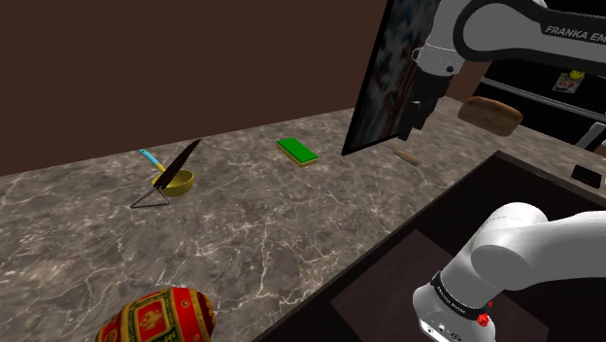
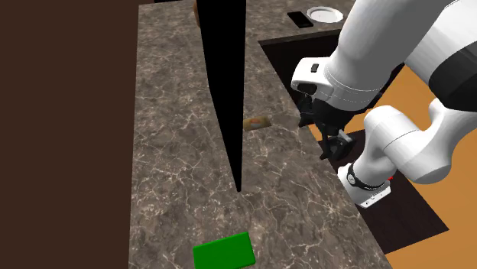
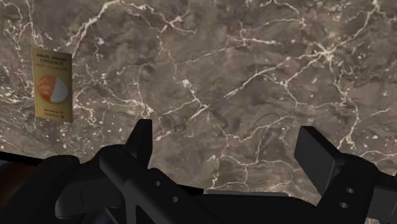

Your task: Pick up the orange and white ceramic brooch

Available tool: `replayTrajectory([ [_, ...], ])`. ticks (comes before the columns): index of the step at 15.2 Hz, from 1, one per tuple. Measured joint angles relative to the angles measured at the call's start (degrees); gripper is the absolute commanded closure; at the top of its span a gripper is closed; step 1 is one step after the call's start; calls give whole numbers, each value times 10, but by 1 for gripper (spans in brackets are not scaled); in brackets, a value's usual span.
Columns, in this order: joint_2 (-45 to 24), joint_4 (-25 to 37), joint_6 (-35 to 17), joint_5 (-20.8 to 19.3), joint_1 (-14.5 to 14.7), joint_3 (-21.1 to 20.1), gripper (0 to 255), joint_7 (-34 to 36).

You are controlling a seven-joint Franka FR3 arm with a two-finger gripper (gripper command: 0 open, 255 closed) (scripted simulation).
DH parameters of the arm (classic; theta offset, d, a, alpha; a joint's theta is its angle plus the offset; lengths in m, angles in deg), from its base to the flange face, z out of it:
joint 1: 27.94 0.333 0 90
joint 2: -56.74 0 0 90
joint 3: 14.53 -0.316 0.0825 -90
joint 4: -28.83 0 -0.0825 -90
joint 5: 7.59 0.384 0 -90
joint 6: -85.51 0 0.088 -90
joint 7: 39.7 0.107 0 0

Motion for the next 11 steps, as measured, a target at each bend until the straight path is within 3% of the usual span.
replayTrajectory([
  [4, -10, -11, -23, -12, -9, 24, 0, -20],
  [11, -51, -42, -106, -51, -39, 109, 0, -91],
])
